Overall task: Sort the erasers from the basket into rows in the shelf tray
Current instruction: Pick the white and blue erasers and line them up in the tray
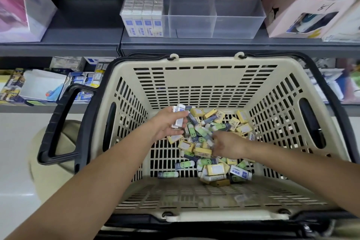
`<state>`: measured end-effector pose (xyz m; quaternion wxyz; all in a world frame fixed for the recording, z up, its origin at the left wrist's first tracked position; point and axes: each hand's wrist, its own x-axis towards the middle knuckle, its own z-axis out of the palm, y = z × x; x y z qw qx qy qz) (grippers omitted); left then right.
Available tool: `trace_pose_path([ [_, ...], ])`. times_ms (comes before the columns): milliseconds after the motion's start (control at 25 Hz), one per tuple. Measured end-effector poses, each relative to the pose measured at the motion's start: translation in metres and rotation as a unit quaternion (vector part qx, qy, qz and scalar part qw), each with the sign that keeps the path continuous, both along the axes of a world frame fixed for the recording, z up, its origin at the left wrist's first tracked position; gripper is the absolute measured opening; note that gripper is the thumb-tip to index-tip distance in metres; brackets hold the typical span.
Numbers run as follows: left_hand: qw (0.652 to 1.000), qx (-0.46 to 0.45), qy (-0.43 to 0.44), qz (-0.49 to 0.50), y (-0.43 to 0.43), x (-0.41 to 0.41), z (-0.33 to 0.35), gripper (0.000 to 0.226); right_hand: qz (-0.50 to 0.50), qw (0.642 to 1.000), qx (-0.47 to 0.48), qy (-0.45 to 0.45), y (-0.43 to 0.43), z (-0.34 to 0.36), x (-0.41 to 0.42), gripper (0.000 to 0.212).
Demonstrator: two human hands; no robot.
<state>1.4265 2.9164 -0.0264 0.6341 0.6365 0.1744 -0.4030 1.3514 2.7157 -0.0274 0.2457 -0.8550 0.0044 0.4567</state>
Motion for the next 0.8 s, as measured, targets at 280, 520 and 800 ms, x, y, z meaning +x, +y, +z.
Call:
trace_pose_path([
  [280, 1.000, -0.007, 0.007, -0.025, -0.001, 0.002, 0.005, 0.005, -0.010, 0.986, -0.027, -0.166, -0.012, -0.006, 0.026, 0.021],
  [520, 0.998, 0.039, 0.014, -0.039, -0.004, -0.004, -0.002, 0.007, 0.189, 0.952, -0.071, -0.230, -0.009, -0.020, 0.014, 0.045],
  [800, 0.990, 0.048, 0.004, -0.129, -0.012, -0.013, -0.006, 0.021, 0.213, 0.938, 0.006, -0.275, -0.002, -0.009, 0.015, 0.027],
])
